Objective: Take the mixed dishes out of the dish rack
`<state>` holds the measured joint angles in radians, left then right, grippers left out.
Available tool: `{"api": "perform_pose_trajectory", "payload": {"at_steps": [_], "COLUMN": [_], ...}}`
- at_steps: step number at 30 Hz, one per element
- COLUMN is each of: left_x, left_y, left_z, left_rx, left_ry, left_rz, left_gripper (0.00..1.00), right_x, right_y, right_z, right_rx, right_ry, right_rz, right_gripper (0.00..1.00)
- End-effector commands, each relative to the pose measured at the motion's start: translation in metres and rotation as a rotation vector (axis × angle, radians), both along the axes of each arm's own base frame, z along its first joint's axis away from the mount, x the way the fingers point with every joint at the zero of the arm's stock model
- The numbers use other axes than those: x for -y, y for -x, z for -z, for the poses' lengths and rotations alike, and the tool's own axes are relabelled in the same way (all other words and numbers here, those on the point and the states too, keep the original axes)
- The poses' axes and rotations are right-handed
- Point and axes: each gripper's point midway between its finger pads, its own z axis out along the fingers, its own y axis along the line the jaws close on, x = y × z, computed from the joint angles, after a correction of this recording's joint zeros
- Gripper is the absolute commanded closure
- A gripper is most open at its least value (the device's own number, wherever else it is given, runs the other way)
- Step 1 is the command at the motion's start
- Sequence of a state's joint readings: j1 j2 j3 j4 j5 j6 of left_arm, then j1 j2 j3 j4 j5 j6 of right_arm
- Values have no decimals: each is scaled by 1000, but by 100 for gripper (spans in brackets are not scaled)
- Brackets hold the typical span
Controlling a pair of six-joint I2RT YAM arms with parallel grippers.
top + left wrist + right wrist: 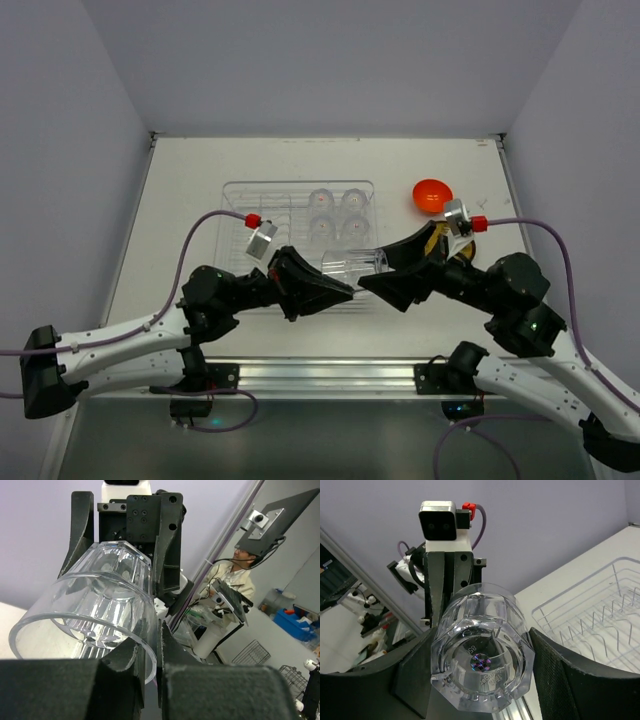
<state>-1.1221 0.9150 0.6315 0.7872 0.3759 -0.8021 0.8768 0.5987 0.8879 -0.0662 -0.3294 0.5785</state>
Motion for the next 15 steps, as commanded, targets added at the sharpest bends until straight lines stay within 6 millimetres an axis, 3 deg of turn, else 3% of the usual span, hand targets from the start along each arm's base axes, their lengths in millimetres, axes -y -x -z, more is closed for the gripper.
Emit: {"api": "perform_pose_trajectory", "payload": {"at_steps": [1, 2, 3, 4, 5, 6, 7, 8, 9, 10, 11, 12, 13, 14, 15], "left_x": [-13, -11, -19, -23, -24, -30, -37, -59, -71, -84, -115, -122, -150, -170, -218], "left_y": [7, -5, -10, -28, -41, -53, -72, -101, -115, -126, -142, -153, -175, -187, -226], "left_z": [-18, -2, -3, 1, 18, 20, 29, 70, 53, 58, 78, 90, 68, 81, 91], "left_rx": [87, 39, 40, 3, -41, -59, -76, -150, -166, -161, -173, -172, -212, -243, -323], "left_ry": [46, -15, -19, -41, -148, -199, -279, -482, -509, -582, -728, -832, -842, -964, -1066], "left_rz": [-35, -98, -143, -242, -312, -387, -497, -695, -793, -886, -1049, -1123, -1249, -1285, -1419], "left_gripper": [100, 100, 100, 100, 100, 100, 100, 100, 100, 100, 100, 100, 100, 100, 100], "right_x": [0, 3, 7, 10, 21, 31, 43, 64, 74, 82, 87, 95, 100, 103, 113], "right_y": [-3, -6, -9, -15, -34, -44, -55, -74, -80, -82, -85, -89, -92, -97, -104], "right_z": [-2, 1, 3, 16, 24, 28, 47, 54, 59, 71, 76, 79, 87, 94, 99], "right_rx": [22, 20, 19, -11, -42, -55, -88, -108, -110, -101, -98, -99, -108, -118, -129], "right_ry": [-46, -40, -46, -5, 9, 25, 98, 128, 160, 225, 254, 271, 303, 331, 355], "right_rz": [16, 39, 69, 112, 236, 314, 405, 563, 624, 660, 690, 734, 761, 797, 868], "right_gripper": [84, 59, 19, 1, 1, 1, 1, 1, 1, 1, 1, 1, 1, 1, 1]}}
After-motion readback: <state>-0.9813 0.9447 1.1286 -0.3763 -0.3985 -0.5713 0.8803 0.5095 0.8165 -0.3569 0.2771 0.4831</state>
